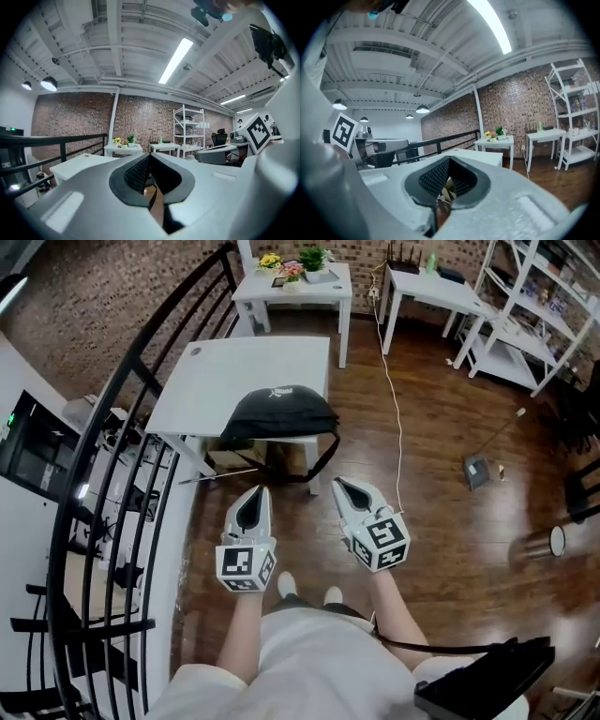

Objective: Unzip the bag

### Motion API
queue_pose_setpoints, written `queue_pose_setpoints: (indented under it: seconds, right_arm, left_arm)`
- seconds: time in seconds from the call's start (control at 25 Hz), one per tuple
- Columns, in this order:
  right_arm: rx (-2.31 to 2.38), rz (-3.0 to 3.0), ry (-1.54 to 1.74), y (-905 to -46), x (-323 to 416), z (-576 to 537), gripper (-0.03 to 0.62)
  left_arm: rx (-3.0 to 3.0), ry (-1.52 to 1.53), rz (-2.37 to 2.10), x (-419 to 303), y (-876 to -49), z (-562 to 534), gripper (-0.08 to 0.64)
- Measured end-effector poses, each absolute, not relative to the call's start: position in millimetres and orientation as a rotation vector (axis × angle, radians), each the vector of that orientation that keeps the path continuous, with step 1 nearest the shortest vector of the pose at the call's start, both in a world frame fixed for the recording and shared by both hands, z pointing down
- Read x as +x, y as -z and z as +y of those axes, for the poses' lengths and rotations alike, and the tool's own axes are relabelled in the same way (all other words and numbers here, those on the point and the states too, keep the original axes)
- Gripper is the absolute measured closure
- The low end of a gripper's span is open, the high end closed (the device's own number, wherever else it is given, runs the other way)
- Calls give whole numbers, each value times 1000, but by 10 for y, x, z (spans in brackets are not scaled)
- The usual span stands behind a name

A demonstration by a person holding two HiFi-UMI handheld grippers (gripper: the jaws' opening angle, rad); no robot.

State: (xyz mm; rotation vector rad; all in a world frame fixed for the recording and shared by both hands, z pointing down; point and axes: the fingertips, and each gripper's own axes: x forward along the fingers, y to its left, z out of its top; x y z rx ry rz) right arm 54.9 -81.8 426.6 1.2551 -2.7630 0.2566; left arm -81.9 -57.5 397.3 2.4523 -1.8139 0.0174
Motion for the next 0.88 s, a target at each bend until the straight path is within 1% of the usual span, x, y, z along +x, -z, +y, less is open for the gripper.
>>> queue_pose_setpoints:
  seconds: [0.12, 0.24, 0.88]
  right_arm:
    - [1295, -2787, -126, -3902, 515, -677, 600]
    - [1333, -2804, -77, -3708, 481, -639, 600]
    - [1285, -2818, -39, -3645, -169, -469, 600]
  left_arm:
    - [2516, 11, -1835, -805, -3711, -415, 543]
    - [2549, 43, -1833, -812, -3574, -358, 543]
    - [2524, 84, -1878, -1428, -3525, -130, 543]
